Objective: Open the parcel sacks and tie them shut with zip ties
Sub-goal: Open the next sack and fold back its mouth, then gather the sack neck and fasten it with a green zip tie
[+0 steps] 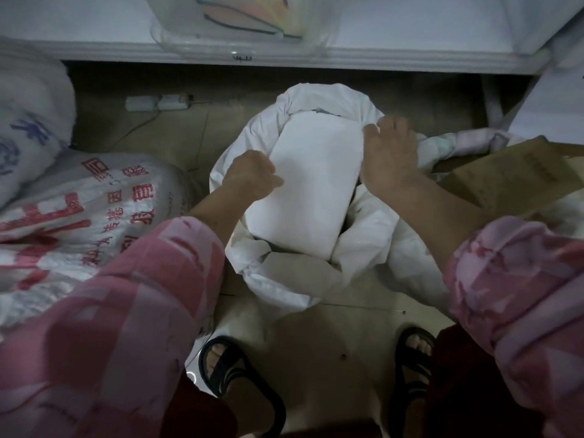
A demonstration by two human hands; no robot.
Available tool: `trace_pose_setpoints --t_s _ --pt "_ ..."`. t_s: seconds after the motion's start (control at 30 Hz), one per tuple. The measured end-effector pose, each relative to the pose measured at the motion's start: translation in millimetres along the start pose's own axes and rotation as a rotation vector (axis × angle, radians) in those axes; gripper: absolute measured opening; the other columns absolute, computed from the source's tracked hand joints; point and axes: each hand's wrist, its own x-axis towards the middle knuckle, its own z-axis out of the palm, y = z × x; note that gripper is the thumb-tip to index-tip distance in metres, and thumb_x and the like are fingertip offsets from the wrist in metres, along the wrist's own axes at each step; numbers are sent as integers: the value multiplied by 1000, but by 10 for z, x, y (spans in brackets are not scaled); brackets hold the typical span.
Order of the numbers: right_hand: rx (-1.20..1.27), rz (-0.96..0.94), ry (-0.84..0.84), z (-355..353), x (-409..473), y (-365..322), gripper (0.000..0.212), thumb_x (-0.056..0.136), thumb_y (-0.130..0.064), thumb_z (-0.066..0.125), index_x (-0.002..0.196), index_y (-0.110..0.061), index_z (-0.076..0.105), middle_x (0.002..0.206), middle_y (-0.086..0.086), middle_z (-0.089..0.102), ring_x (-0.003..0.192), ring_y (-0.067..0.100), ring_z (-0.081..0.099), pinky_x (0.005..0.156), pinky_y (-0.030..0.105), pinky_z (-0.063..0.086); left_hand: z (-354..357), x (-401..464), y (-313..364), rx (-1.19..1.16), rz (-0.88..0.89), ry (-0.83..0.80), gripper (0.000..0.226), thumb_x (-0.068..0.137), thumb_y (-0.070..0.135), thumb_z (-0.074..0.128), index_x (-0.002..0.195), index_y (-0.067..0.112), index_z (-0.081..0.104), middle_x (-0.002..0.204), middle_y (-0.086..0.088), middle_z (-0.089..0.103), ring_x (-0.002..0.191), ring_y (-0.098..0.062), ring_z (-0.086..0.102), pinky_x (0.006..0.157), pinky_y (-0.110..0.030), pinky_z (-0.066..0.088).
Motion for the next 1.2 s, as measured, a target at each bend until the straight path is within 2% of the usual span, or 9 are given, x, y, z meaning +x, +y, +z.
trace_pose_setpoints --t_s 0.23,0.37,0.43,0.63,0.77,0.9,1.0,1.1,1.2 --pt "51 -126 -21 -43 -319 -354 35 85 -6 52 119 -9 54 123 13 46 114 31 39 92 37 34 25 -406 -94 -188 -37 -109 27 87 25 67 107 7 69 110 -6 67 101 -22 62 88 -30 50" --pt "45 -161 -138 -80 -506 -517 32 88 -15 52 120 -12 54 121 10 47 114 30 39 92 35 33 -88 -686 -214 -219 -26 -150 18 91 16 59 98 3 69 98 -9 67 58 -11 48 45 -11 40" --pt "68 -150 -193 -165 -576 -610 33 90 -18 50 122 -12 54 121 10 48 115 30 40 93 36 33 -204 -857 -301 -249 -36 -146 18 91 17 58 102 6 68 98 -4 69 55 -7 45 37 -8 35" --pt "221 -160 -214 -729 -889 -1251 27 93 -21 49 117 -13 59 120 8 56 114 29 46 91 35 36 -675 -1529 -734 -276 -1 -8 11 87 18 62 92 15 72 81 5 68 76 -10 61 58 -15 44" --pt "317 -200 -160 -1138 -1234 -1846 18 92 -19 53 105 -14 65 108 7 64 98 27 56 84 35 42 -1003 -2047 -1119 -301 3 120 17 86 11 63 99 13 74 82 3 64 67 -5 55 64 -15 43" --pt "377 -274 -113 -1486 -1622 -2351 18 92 -13 51 87 -13 68 92 5 66 85 25 59 73 31 41 -1260 -2532 -1496 -325 -11 187 18 88 13 64 104 15 71 95 -2 69 64 -5 55 50 -16 44" --pt "396 -300 -70 -1667 -1800 -2641 18 90 -12 52 85 -14 70 94 4 68 83 24 62 66 28 42 -1403 -2808 -1737 -357 -12 224 19 89 12 63 107 14 70 100 -3 66 67 -7 55 51 -15 42" --pt "427 -337 -40 -1802 -1908 -2891 19 90 -14 53 96 -19 70 106 2 67 96 23 62 83 35 49 -1547 -2964 -1953 -428 -28 305 23 88 6 62 108 13 70 106 -4 64 71 -8 56 56 -16 44" --pt "437 -372 -11 -1881 -1995 -3058 22 91 -12 51 100 -19 70 112 2 65 105 24 59 93 37 41 -1615 -3069 -2110 -509 -77 414 28 89 -1 54 107 14 69 113 -6 64 86 -17 62 69 -26 54"
